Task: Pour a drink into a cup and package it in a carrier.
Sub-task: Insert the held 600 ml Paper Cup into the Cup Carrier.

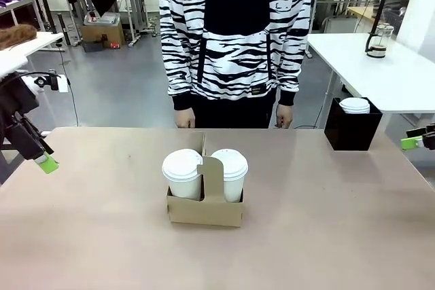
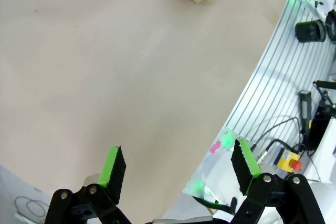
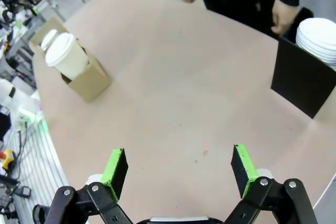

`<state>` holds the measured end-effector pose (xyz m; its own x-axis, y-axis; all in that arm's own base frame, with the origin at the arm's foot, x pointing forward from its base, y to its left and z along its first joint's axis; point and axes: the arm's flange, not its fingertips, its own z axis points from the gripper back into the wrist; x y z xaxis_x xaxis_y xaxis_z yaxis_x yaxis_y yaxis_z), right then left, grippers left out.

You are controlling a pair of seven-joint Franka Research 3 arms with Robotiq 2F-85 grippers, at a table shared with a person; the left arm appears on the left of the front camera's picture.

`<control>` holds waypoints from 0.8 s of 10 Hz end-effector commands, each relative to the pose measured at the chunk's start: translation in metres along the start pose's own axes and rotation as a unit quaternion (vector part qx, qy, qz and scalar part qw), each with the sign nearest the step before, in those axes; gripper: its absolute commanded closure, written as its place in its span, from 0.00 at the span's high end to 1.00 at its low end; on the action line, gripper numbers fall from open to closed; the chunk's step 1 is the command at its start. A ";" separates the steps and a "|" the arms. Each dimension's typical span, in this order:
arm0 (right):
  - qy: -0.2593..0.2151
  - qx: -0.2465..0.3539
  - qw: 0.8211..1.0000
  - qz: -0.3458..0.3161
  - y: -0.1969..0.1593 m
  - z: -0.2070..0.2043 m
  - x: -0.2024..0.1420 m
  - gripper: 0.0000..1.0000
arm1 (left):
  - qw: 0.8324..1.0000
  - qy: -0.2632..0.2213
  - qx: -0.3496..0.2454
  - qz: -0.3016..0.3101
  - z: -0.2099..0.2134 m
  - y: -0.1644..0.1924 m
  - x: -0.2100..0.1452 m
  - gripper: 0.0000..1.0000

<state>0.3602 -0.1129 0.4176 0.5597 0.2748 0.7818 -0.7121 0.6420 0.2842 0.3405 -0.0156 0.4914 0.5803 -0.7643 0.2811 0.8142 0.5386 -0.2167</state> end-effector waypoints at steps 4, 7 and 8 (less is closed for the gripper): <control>-0.006 0.004 1.000 0.009 0.000 0.001 0.000 1.00 | 1.000 -0.001 -0.003 -0.001 0.002 0.000 -0.001 1.00; -0.006 0.004 1.000 0.009 0.000 0.001 0.000 1.00 | 1.000 -0.001 -0.003 -0.001 0.002 0.000 -0.001 1.00; -0.006 0.004 1.000 0.009 0.000 0.001 0.000 1.00 | 1.000 -0.001 -0.003 -0.001 0.002 0.000 -0.001 1.00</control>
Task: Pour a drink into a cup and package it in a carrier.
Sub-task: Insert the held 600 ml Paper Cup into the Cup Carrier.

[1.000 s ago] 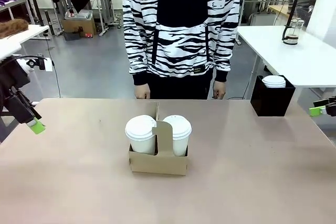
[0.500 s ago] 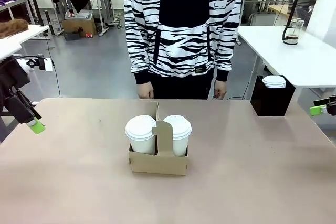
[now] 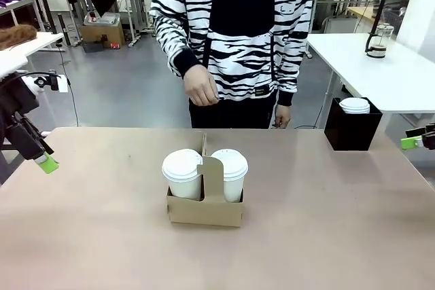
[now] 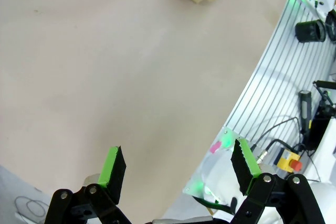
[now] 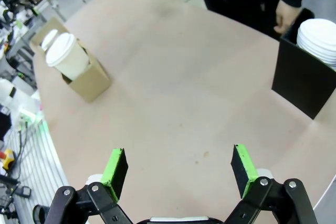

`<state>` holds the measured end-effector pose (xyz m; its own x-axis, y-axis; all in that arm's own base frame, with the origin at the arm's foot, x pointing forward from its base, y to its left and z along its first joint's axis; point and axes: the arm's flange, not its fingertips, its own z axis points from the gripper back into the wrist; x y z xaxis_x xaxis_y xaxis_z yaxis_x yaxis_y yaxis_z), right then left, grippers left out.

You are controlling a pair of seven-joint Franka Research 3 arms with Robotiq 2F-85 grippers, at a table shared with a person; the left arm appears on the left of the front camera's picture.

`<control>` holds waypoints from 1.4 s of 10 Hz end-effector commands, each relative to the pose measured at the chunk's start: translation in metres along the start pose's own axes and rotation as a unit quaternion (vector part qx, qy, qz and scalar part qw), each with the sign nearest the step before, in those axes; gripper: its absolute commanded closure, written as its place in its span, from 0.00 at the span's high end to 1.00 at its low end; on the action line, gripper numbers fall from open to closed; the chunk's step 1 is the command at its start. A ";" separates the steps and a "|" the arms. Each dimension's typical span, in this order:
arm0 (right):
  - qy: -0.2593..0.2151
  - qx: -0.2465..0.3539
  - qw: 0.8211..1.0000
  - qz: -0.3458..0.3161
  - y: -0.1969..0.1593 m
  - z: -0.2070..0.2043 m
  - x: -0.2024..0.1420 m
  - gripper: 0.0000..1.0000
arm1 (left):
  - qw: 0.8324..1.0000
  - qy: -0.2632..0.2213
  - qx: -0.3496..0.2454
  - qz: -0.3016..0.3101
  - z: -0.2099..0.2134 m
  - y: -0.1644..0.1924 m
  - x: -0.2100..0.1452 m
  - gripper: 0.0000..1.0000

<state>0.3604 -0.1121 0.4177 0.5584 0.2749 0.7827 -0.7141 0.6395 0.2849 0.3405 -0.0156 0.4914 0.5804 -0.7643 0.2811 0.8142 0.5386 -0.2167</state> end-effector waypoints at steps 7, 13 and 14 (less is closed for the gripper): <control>-0.006 0.003 1.000 0.008 0.000 0.002 -0.001 1.00 | 1.000 -0.001 -0.003 -0.001 0.002 0.000 -0.001 1.00; -0.006 0.003 1.000 0.008 0.000 0.002 -0.001 1.00 | 1.000 -0.001 -0.003 -0.001 0.002 0.000 -0.001 1.00; -0.006 0.003 1.000 0.008 0.000 0.002 -0.001 1.00 | 1.000 -0.001 -0.003 -0.001 0.002 0.000 -0.001 1.00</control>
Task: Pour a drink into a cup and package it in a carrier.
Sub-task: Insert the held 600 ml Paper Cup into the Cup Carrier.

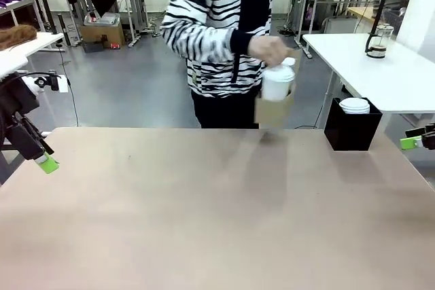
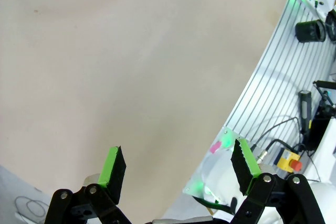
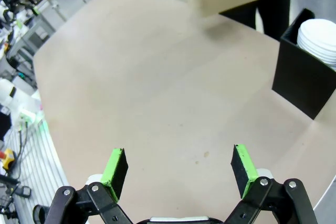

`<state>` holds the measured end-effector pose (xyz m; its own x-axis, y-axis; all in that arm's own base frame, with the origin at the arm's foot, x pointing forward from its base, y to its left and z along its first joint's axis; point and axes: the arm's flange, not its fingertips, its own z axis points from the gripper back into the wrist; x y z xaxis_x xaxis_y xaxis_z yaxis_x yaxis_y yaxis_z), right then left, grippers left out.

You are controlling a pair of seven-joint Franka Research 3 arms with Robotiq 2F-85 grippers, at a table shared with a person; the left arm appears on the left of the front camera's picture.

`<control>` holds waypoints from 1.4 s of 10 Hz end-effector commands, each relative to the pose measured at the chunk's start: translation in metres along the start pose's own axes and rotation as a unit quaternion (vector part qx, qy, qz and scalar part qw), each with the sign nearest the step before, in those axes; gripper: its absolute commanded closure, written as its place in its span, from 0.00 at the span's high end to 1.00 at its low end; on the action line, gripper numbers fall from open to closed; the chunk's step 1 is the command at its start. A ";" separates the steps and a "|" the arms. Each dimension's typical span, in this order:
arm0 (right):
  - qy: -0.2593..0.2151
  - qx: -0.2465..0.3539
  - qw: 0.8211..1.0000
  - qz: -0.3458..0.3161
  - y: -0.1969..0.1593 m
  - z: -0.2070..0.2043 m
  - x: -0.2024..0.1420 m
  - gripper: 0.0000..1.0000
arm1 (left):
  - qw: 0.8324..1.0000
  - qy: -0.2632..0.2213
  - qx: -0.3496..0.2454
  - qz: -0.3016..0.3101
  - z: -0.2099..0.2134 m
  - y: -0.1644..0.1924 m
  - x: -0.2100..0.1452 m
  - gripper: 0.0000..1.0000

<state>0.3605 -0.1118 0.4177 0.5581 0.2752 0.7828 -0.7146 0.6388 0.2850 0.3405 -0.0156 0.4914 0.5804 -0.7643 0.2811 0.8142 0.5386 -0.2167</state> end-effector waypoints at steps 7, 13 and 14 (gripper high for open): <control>-0.006 0.002 1.000 0.008 0.000 0.002 -0.001 1.00 | 1.000 -0.001 -0.003 -0.001 0.002 0.000 -0.001 1.00; -0.006 0.002 1.000 0.008 0.000 0.002 -0.001 1.00 | 1.000 -0.001 -0.003 -0.001 0.002 0.000 -0.001 1.00; -0.006 0.002 1.000 0.008 0.000 0.002 -0.001 1.00 | 1.000 -0.001 -0.003 -0.001 0.002 0.000 -0.001 1.00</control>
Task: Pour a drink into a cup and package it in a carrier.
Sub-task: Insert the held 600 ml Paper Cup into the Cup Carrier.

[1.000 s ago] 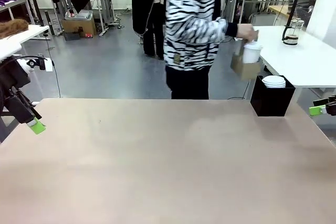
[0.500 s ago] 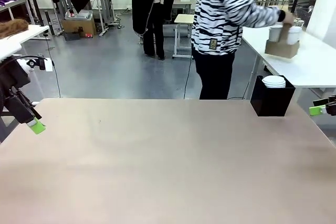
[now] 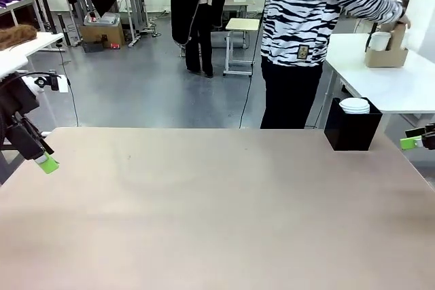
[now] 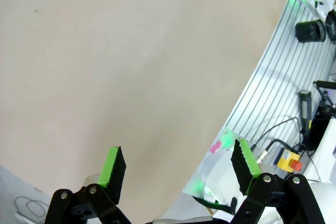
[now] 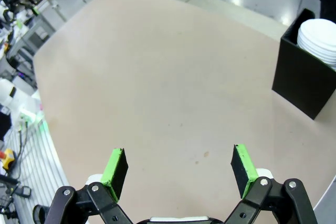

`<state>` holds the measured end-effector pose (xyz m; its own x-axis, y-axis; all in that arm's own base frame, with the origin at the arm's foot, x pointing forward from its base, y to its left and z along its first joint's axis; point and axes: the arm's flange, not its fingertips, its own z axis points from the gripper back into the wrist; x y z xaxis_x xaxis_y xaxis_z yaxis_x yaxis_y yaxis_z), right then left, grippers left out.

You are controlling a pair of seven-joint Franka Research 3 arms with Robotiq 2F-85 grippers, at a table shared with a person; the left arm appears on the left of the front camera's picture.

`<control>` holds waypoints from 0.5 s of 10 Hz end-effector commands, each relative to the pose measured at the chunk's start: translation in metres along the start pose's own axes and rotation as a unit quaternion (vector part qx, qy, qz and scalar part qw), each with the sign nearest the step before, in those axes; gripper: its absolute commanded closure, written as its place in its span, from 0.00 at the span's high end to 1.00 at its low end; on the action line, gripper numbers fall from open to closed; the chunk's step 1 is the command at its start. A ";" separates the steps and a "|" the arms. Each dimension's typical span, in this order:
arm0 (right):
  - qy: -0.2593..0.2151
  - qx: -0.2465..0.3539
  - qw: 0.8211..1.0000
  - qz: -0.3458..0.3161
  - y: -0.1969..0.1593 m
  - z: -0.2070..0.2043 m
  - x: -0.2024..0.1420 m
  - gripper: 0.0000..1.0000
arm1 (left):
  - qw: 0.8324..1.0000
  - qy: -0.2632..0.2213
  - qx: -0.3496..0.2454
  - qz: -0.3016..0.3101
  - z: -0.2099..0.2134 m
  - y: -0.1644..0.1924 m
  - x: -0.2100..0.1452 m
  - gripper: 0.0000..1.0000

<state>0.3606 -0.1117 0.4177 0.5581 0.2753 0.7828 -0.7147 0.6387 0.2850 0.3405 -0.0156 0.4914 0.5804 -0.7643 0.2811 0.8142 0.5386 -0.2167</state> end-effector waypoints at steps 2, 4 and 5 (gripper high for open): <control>-0.006 0.002 1.000 0.008 0.000 0.002 -0.001 1.00 | 1.000 -0.001 -0.003 -0.001 0.002 0.000 -0.001 1.00; -0.006 0.002 1.000 0.008 0.000 0.002 -0.001 1.00 | 1.000 -0.001 -0.003 -0.001 0.002 0.000 -0.001 1.00; -0.006 0.002 1.000 0.008 0.000 0.002 -0.001 1.00 | 1.000 -0.001 -0.003 -0.001 0.002 0.000 -0.001 1.00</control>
<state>0.3606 -0.1117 0.4177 0.5581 0.2753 0.7828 -0.7148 0.6386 0.2850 0.3405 -0.0156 0.4914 0.5804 -0.7643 0.2811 0.8142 0.5386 -0.2167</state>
